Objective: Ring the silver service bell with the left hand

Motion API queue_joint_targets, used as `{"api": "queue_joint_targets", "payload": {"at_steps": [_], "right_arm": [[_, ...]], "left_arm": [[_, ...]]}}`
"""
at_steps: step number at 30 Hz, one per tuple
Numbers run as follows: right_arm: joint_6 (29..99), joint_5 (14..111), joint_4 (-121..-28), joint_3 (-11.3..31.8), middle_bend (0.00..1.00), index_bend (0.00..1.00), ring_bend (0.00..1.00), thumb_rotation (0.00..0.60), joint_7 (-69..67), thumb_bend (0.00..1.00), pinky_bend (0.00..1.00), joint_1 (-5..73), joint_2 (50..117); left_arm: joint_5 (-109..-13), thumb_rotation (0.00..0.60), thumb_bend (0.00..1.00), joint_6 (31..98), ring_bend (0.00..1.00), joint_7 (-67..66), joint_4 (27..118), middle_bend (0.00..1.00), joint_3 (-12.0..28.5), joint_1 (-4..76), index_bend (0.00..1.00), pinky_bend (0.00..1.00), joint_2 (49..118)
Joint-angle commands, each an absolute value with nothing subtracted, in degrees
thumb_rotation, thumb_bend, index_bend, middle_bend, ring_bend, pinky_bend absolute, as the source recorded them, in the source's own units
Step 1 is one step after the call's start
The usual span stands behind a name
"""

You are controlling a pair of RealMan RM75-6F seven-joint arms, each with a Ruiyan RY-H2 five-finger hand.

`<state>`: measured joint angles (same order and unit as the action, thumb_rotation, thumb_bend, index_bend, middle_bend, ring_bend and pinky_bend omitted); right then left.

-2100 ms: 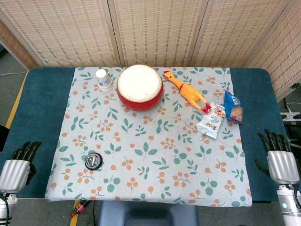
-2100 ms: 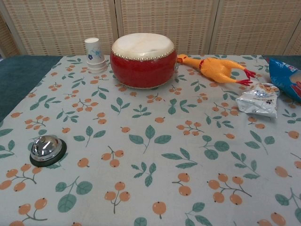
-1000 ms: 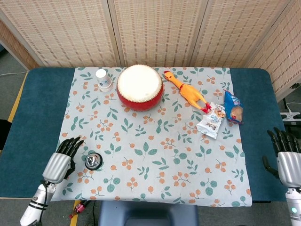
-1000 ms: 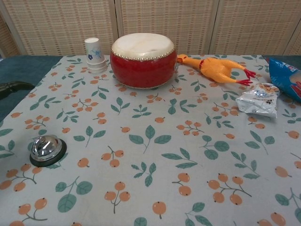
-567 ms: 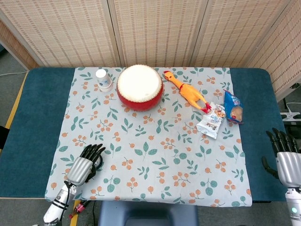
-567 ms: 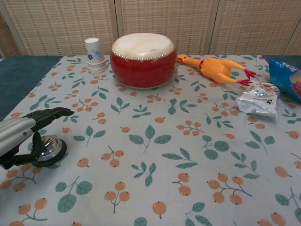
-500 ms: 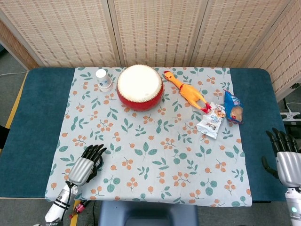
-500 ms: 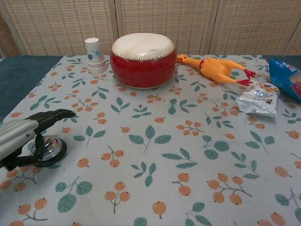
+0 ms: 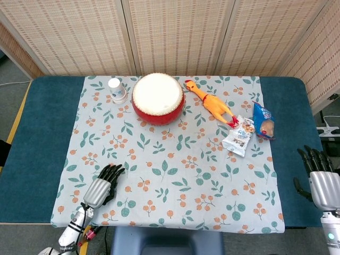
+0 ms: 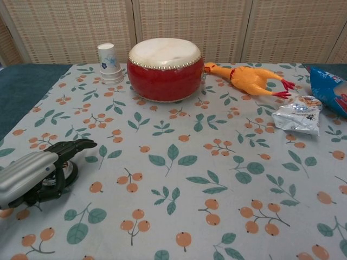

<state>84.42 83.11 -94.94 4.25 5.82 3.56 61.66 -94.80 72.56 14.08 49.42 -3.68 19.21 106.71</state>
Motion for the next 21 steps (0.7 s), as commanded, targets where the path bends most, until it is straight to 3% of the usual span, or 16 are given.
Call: {"api": "queue_joint_targets", "payload": {"at_steps": [1,8,16,21], "right_arm": [[84.5,82.9,-94.9,4.3,0.00,0.06,0.00,0.600,6.0,0.37,0.00,3.5,61.8],[83.8,82.7,-95.2,4.2,0.00,0.06,0.00,0.600,6.2,0.37,0.00,3.7,61.6],[83.6,81.7,-95.4,4.7,0.00,0.06,0.00,0.600,6.5,0.37,0.00,3.9,61.7],[84.2,81.4,-95.2,5.1,0.00,0.06,0.00,0.600,7.8,0.37,0.00,3.9,62.9]], "left_arm": [[-94.7,0.600,1.00,73.1,0.00,15.6,47.9,0.00,-4.0,19.2,0.00,0.06,107.6],[-96.5,0.600,1.00,80.3,0.00,12.4,55.1,0.00,-2.7,19.2,0.00,0.06,101.4],[-92.9,0.600,1.00,81.2,0.00,-0.2,77.6,0.00,-3.7,16.1,0.00,0.07,78.2],[-87.2,0.600,1.00,83.4,0.00,-3.2,80.8,0.00,-3.0,12.0,0.05,0.08,73.2]]}}
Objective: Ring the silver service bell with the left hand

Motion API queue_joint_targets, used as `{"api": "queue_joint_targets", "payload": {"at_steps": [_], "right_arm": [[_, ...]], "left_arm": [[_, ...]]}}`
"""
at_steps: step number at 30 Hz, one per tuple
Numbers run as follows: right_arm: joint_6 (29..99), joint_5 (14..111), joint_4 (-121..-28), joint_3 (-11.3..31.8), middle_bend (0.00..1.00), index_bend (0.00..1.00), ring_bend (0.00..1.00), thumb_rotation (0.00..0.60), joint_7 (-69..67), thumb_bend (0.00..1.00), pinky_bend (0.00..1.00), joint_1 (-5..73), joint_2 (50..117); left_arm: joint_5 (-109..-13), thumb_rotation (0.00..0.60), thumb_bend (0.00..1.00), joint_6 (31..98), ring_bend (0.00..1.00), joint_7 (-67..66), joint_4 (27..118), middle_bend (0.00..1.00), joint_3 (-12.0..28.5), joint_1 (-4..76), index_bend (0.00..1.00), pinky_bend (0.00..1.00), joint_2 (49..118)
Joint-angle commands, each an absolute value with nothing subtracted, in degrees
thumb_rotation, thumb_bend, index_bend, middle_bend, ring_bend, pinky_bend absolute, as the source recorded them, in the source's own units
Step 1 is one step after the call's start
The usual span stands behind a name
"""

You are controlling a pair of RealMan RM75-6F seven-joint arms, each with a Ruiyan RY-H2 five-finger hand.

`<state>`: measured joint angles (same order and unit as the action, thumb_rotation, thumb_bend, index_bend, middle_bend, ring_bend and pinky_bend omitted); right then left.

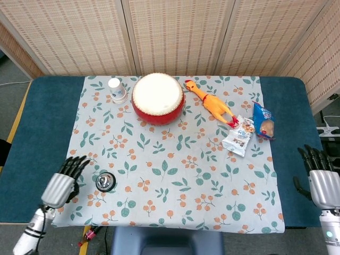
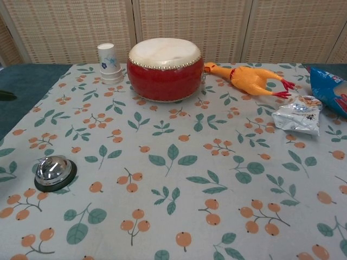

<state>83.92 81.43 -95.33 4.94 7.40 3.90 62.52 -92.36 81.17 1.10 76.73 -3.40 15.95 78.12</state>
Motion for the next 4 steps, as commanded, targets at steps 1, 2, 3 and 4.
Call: {"api": "queue_joint_targets", "payload": {"at_steps": [1,2,3,4], "right_arm": [[84.2,81.4,-95.2,5.1,0.00,0.06,0.00,0.600,7.8,0.37,0.00,3.9,62.9],[84.3,81.4,-95.2,5.1,0.00,0.06,0.00,0.600,7.8,0.37,0.00,3.9,63.0],[84.4,81.4,-95.2,5.1,0.00,0.06,0.00,0.600,7.9,0.37,0.00,3.9,63.1],[84.5,81.6,-95.1,5.1,0.00,0.06,0.00,0.600,7.9,0.37,0.00,3.9,63.4]], "left_arm": [[-87.2,0.600,1.00,83.4,0.01,-3.2,80.8,0.00,-3.0,12.0,0.07,0.08,73.2],[-86.8,0.600,1.00,83.6,0.01,-3.3,80.7,0.00,-2.9,11.7,0.07,0.08,73.1],[-86.4,0.600,1.00,83.8,0.01,-3.5,80.7,0.01,-2.7,11.4,0.08,0.08,73.1],[-85.6,0.600,1.00,84.0,0.01,-3.9,80.4,0.02,-2.5,10.9,0.09,0.09,72.9]]}}
